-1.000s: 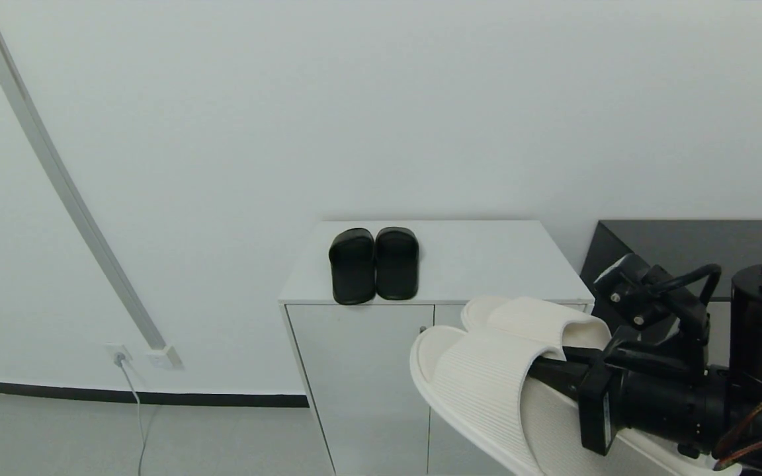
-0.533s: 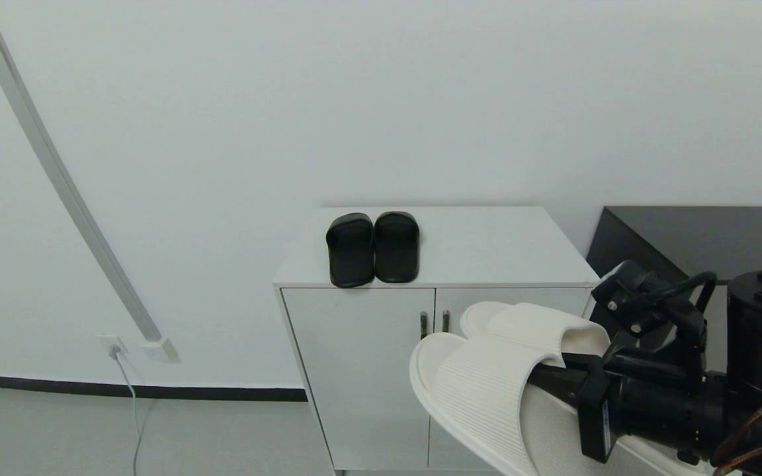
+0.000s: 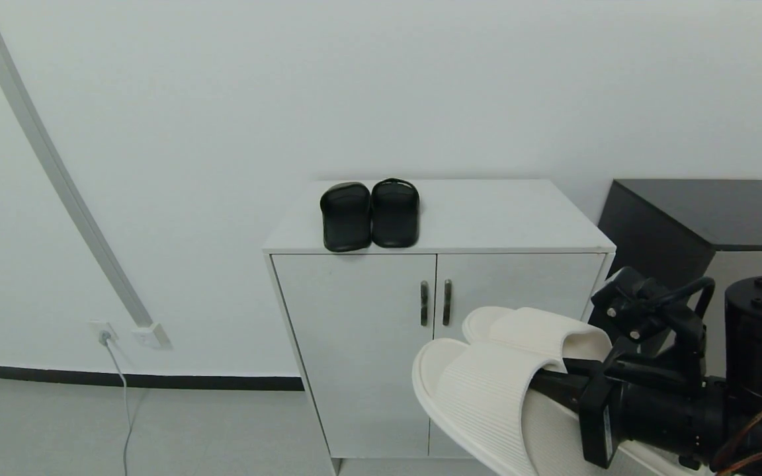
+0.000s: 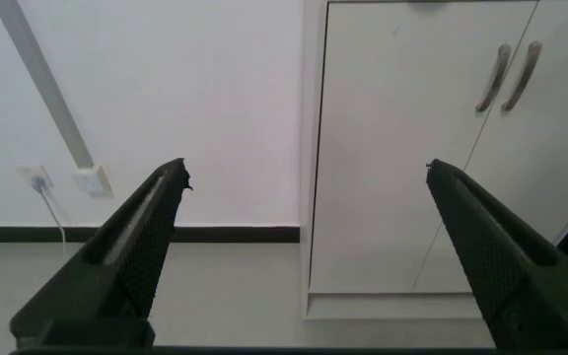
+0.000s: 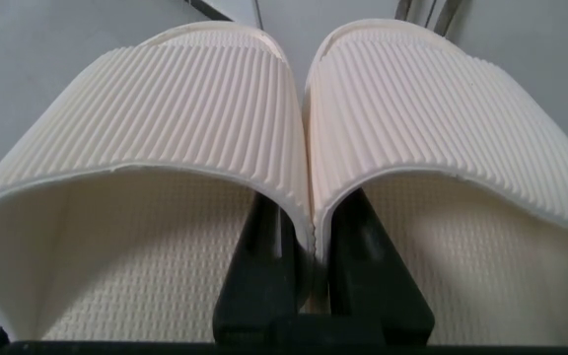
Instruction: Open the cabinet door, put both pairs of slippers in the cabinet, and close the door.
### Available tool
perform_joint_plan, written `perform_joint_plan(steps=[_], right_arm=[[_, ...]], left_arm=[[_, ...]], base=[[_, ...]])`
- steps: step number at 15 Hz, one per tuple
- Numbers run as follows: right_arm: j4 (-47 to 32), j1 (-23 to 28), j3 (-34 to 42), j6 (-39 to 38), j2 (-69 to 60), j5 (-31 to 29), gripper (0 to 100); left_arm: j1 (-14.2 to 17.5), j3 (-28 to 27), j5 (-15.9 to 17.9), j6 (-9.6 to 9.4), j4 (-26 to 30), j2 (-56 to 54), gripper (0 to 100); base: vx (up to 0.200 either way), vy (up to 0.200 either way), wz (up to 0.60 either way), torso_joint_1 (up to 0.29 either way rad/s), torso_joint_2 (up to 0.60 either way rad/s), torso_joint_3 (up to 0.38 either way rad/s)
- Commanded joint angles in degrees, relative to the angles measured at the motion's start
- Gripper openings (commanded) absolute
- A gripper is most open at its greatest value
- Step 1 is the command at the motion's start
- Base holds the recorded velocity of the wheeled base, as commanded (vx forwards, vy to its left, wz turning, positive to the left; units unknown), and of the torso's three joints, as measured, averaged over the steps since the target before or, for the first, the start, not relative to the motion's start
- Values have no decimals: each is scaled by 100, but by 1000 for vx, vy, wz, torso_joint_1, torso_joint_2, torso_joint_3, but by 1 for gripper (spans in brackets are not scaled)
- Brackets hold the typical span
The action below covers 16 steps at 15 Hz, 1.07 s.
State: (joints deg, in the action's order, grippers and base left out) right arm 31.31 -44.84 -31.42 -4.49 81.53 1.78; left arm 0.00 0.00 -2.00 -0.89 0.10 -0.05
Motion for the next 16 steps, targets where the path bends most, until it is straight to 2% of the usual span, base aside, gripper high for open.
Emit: perform_joint_plan(steps=[1, 9, 16], right_arm=[[7, -8, 21, 0, 12, -2, 0], [-2, -8, 65, 18, 30, 7, 0], [7, -8, 109, 88, 30, 24, 0]], left_arm=[[0, 0, -2, 19, -1, 5, 100], [0, 0, -11, 45, -1, 5, 100], [0, 0, -2, 36, -1, 5, 100]], base=[[0, 0, 0, -212, 530, 315], [0, 0, 0, -182, 503, 323], [0, 0, 0, -123, 468, 335]])
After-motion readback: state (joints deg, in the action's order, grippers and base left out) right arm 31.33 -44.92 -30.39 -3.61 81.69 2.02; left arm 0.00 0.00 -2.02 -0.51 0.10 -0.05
